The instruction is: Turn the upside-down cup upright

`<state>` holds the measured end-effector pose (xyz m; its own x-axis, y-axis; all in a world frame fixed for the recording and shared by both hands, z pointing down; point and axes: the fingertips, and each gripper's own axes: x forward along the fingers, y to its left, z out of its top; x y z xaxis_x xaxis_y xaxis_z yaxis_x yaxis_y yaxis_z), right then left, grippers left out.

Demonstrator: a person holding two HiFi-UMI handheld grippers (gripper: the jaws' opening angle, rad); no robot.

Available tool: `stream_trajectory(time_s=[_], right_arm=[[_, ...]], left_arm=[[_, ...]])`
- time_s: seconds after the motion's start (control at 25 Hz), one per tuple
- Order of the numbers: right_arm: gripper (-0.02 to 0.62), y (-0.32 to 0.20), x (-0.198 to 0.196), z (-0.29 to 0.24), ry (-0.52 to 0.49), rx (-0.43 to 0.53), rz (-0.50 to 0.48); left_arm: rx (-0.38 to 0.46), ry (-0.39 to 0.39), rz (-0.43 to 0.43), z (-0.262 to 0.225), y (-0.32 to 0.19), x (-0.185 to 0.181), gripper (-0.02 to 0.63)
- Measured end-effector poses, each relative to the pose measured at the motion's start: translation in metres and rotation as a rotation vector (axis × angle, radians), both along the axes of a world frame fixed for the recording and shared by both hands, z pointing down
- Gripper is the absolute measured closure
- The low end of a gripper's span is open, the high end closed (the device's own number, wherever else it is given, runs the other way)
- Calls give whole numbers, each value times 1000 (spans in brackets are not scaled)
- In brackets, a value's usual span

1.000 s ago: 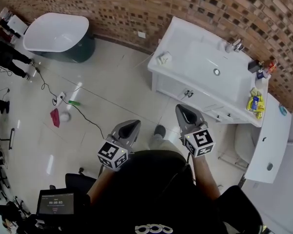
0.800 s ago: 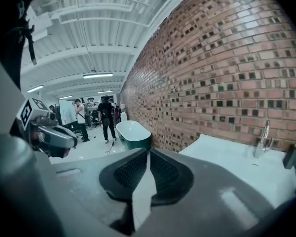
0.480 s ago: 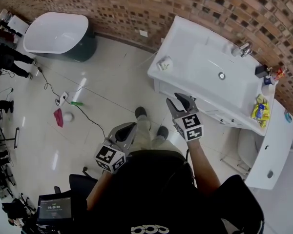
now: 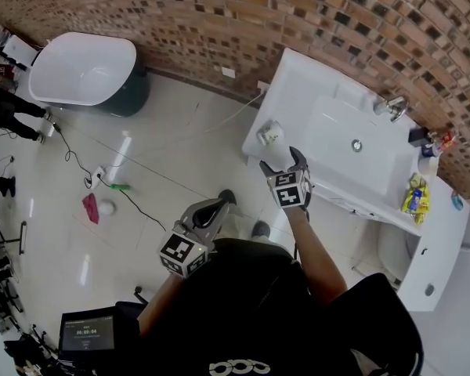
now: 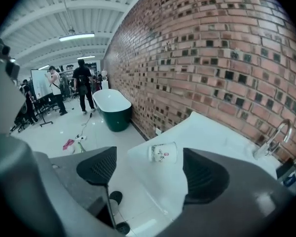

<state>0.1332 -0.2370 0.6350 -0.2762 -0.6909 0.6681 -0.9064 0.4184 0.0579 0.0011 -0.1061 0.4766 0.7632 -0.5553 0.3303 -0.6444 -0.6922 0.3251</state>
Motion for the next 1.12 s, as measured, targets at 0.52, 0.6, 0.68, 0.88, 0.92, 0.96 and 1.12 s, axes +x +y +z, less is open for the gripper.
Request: stream_trajectory(time_s=[0.52, 0.6, 0.68, 0.88, 0.92, 0.96, 1.12], right_arm=[[158, -78, 3, 97, 219, -139, 83], [158, -81, 3, 107, 239, -157, 85], [158, -83, 3, 114, 259, -167, 86], [169, -87, 9, 121, 295, -176, 117], [200, -87, 9, 120, 299, -174, 120], [201, -88, 10, 120, 297, -173, 123], [201, -87, 13, 116, 259, -175, 147]], left_arm=[[-54, -15, 16, 16, -76, -37, 594], [-54, -21, 16, 17, -86, -43, 594], [-55, -26, 19, 17, -94, -47, 594], [-61, -30, 38, 18, -105, -50, 594], [-62, -31, 43, 18, -106, -50, 594], [-63, -32, 49, 19, -107, -51, 594], [-68, -28, 68, 20, -110, -49, 594]])
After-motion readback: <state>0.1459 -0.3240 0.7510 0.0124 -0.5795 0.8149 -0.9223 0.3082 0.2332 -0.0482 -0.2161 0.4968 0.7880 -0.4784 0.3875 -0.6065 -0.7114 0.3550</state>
